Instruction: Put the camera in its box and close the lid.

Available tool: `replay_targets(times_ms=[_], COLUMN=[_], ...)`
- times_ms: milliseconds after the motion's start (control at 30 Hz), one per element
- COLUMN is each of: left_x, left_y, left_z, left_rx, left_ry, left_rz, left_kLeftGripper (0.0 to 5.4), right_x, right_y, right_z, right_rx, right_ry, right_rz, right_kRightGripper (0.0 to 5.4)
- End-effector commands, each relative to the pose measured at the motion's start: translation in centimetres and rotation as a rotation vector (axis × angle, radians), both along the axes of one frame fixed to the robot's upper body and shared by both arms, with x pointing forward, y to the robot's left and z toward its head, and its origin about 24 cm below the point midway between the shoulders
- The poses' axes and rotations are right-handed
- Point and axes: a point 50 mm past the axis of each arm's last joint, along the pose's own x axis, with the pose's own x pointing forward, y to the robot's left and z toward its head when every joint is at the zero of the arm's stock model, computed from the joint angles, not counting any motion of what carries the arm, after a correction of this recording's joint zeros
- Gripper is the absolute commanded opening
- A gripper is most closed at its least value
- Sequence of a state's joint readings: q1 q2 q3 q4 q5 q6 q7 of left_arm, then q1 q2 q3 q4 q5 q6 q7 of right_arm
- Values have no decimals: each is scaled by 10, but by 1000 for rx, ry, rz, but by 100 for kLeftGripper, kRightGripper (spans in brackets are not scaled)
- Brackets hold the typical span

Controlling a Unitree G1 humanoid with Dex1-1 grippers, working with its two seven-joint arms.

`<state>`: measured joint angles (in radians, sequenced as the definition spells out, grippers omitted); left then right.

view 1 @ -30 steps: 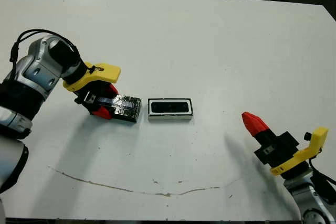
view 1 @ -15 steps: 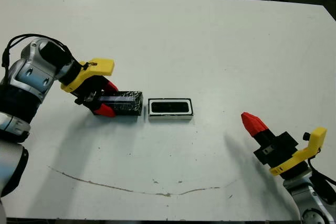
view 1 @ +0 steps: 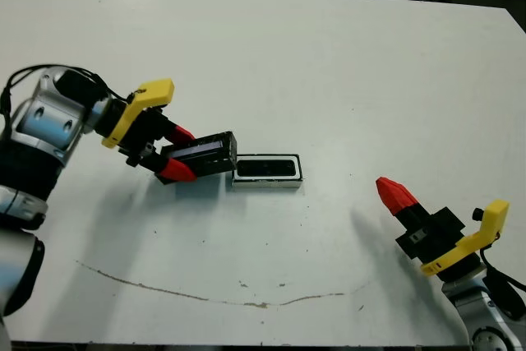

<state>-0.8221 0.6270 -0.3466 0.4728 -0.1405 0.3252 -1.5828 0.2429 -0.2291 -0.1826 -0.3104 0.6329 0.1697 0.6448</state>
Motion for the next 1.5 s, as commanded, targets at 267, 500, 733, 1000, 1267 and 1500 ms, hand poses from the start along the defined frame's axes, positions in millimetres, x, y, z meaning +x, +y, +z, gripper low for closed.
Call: replay_targets(times_ms=[267,500,733,1000,1267,1500], left_x=[-11,-15,-16,-13,-7,0], left_y=[-15,-26,-29,-28,-25,-22], left_z=[-20,-24,-26,-27,-18,-11], left_rx=[-48,-29,-37,-28,-23,-31], left_ry=[70,26,-6,-47,-114,-164], left_rz=[54,87,105,137,161,175], left_kLeftGripper=[315,315,315,315,315,315], right_x=[-2,-2,-3,-3,-3,-2], right_y=[-3,-2,-2,-2,-1,-1], right_z=[-1,-1,-2,-2,-2,-1], right_rx=[-13,-9,1,-8,-3,-11], right_ry=[22,5,14,13,25,25], right_rz=[-2,-1,4,-1,0,-2], right_kRightGripper=[0,0,0,0,0,0])
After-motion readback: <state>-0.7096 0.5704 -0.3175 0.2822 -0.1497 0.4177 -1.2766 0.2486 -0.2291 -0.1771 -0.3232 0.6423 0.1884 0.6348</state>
